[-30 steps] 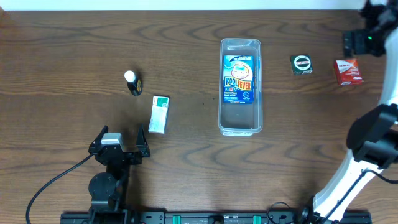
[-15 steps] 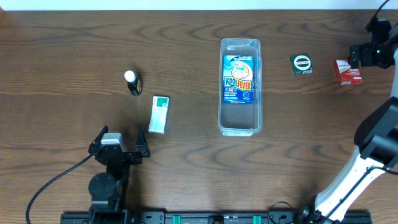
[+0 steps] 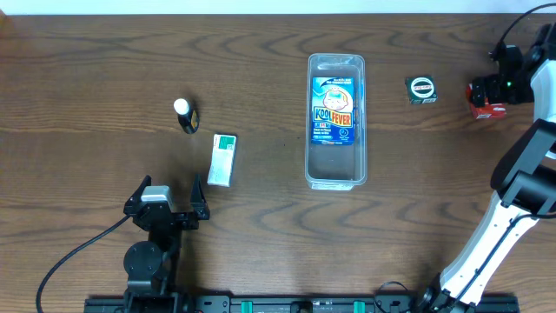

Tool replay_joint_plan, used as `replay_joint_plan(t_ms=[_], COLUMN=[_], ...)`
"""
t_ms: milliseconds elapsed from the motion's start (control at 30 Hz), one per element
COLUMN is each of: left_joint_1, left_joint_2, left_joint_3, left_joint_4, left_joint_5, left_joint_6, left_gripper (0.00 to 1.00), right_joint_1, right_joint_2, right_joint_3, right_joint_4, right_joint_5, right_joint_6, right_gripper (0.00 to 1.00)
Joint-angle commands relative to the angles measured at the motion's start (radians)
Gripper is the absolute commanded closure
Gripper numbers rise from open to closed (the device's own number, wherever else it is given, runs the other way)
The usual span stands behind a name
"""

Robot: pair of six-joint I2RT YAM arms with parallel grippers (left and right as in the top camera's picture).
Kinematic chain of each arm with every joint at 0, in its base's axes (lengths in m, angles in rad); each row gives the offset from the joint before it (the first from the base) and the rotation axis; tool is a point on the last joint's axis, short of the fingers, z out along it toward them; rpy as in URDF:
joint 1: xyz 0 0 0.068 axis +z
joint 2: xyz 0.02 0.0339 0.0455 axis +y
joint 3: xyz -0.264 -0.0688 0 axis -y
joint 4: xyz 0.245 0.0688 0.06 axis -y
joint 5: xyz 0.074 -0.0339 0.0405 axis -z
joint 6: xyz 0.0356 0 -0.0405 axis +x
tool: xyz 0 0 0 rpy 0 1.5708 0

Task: Pack container
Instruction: 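Grasp the red-white box with the right gripper and lift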

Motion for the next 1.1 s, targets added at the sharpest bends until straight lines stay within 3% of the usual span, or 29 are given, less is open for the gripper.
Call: replay_joint_plan(t_ms=[0, 333, 533, 667, 1067], left_joint_1=[0.005, 0.005, 0.005, 0.005, 0.005], left_joint_2=[-0.006, -0.006, -0.006, -0.006, -0.006], left_joint_3=[-0.018, -0.018, -0.018, -0.018, -0.018], left_joint_4=[-0.038, -0.037, -0.037, -0.037, -0.037], left_joint_5=[-0.011, -0.011, -0.012, -0.012, -0.012], left_joint_6=[0.006, 0.006, 0.006, 0.006, 0.006], left_gripper=[0.02, 0.02, 0.02, 0.02, 0.02], right_joint_1=[0.010, 0.019, 0.019, 0.019, 0.023], right_joint_2=[0.039, 0.065, 0.065, 0.065, 0.034], right_joint_3=[-0.003, -0.003, -0.003, -0.003, 0.073], right_joint_4=[0.007, 0.023, 0.026, 0.025, -0.049], right_joint_5=[-0.019, -0.026, -0.016, -0.014, -0.019], right_joint_6=[0.019, 0.018, 0.018, 0.045, 0.125], right_gripper=[0.01, 0.10, 0.25, 0.31, 0.37])
